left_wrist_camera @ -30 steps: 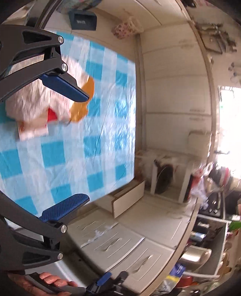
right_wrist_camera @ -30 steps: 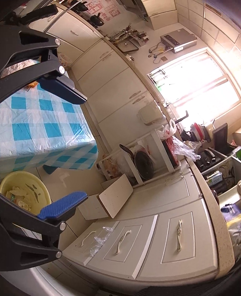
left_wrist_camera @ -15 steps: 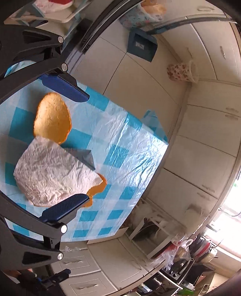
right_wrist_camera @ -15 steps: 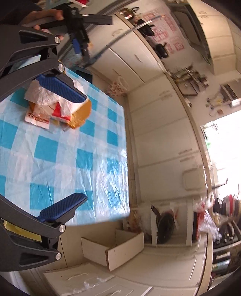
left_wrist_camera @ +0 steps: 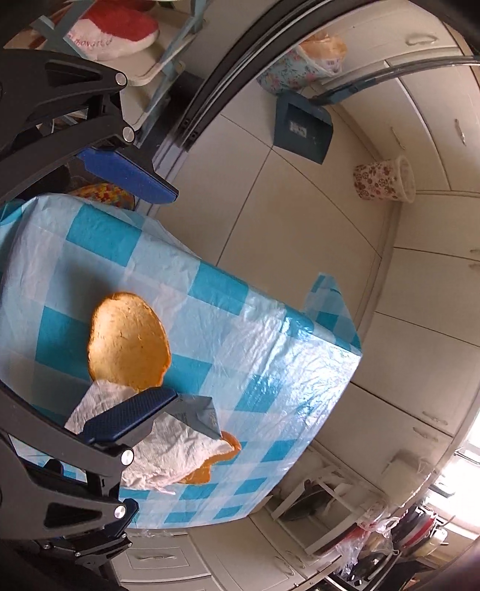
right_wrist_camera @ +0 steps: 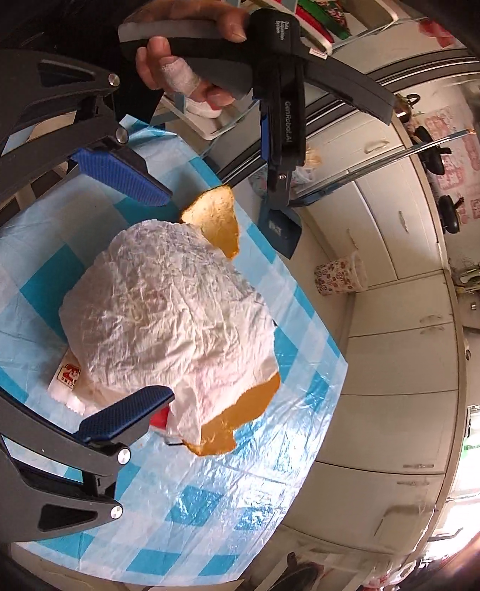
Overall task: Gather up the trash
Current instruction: 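Grasp the orange peel with the left gripper while the right gripper grasps the white tissue paper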
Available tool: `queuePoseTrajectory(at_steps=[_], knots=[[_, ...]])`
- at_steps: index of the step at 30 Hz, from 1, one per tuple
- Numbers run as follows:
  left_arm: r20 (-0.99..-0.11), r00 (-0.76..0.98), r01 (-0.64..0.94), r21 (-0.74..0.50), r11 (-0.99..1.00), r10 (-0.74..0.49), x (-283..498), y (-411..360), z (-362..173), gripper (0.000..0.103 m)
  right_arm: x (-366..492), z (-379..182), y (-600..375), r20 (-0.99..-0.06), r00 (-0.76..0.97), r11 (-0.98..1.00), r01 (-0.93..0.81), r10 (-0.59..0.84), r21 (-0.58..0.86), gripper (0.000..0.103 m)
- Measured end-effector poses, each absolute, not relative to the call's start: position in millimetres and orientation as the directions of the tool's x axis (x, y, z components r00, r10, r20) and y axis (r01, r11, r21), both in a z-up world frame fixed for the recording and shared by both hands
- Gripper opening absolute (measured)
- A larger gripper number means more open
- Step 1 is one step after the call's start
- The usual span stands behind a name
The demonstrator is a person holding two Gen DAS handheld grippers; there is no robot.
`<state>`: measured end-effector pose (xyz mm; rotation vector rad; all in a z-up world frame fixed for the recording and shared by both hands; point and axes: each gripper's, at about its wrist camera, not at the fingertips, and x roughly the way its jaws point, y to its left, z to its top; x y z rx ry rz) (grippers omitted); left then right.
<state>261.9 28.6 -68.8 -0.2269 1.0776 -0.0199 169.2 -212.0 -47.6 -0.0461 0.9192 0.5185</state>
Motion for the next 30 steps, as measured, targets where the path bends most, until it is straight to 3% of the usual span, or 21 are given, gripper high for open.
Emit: queuePoseTrajectory(at_steps=[4, 7, 9, 11, 13, 18, 23, 26, 30], knots=[[-0.889, 0.437, -0.077, -0.189, 0.979, -0.137, 260, 32, -81, 0.095, 172, -60, -205, -0.791, 0.491, 0.886, -0.444, 0.365, 0.133, 0.091], [-0.898, 0.417, -0.058, -0.181, 0.982, -0.141, 260, 29, -86, 0.095, 176, -59, -216, -0.783, 0.463, 0.878, -0.430, 0.415, 0.211, 0.061], [-0.904, 0.398, -0.042, -0.185, 0.982, -0.154, 261, 24, -90, 0.095, 178, -55, -225, -0.763, 0.465, 0.870, -0.423, 0.449, 0.254, 0.053], [-0.913, 0.379, -0.025, -0.171, 0.985, -0.149, 261, 17, -95, 0.095, 178, -51, -234, -0.763, 0.490, 0.888, -0.395, 0.421, 0.237, 0.019], [-0.917, 0.370, -0.018, -0.167, 0.986, -0.149, 261, 13, -98, 0.095, 182, -48, -251, -0.730, 0.479, 0.867, -0.367, 0.488, 0.338, 0.016], [-0.918, 0.367, -0.022, -0.170, 0.985, -0.150, 262, 9, -101, 0.094, 183, -32, -282, -0.662, 0.540, 0.854, -0.311, 0.519, 0.416, 0.011], [-0.921, 0.359, -0.018, -0.169, 0.985, -0.152, 264, 2, -105, 0.063, 181, -22, -309, -0.628, 0.603, 0.863, -0.243, 0.492, 0.443, 0.010], [-0.920, 0.365, -0.018, -0.158, 0.987, -0.141, 264, -1, -104, 0.053, 181, -23, -322, -0.624, 0.620, 0.866, -0.202, 0.475, 0.458, 0.010], [-0.916, 0.379, -0.020, -0.148, 0.989, -0.129, 264, -2, -101, 0.049, 179, -24, -334, -0.625, 0.633, 0.868, -0.161, 0.456, 0.470, 0.010]])
